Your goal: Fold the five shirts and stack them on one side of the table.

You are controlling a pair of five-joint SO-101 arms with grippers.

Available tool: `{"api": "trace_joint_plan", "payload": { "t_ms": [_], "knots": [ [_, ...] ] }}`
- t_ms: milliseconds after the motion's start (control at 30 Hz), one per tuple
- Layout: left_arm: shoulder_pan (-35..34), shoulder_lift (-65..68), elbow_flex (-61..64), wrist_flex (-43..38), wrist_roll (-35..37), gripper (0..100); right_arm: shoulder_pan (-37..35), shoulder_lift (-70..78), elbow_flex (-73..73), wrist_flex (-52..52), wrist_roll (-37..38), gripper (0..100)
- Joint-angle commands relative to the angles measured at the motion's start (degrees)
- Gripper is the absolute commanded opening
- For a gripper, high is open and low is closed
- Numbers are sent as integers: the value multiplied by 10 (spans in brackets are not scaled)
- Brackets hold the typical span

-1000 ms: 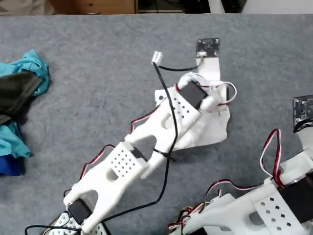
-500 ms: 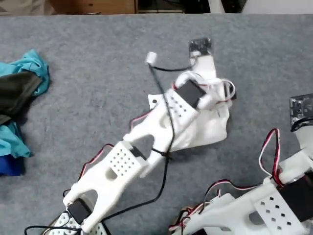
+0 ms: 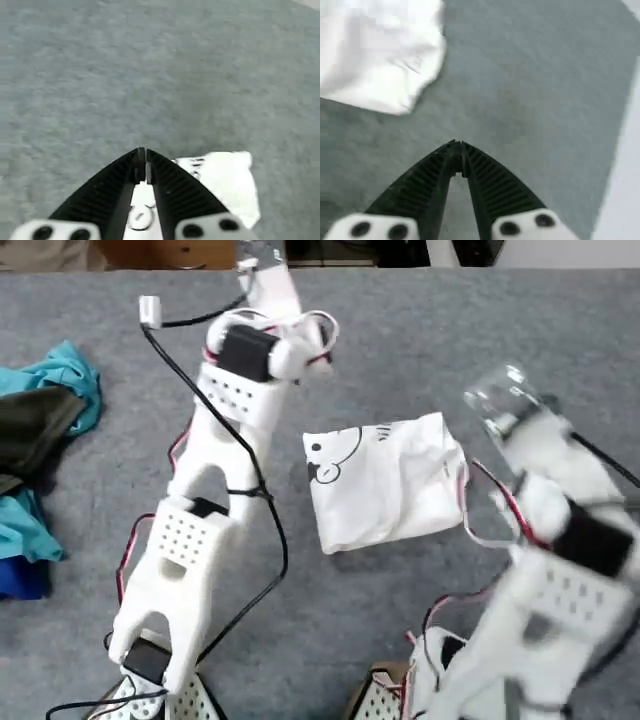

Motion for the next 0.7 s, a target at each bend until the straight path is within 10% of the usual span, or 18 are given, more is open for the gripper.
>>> {"api": "trace_joint_plan", "payload": {
  "t_ms": [0, 300, 667],
  "knots": [
    [-9, -71, 80, 10, -30, 18, -107, 102, -87, 30, -51, 4],
    [-24, -350, 589, -24, -53, 19, -240, 318, -226, 69, -84, 4],
    [-176, -520, 1187, -415, -96, 19, -331, 554, -321, 36, -135, 3]
  ]
}}
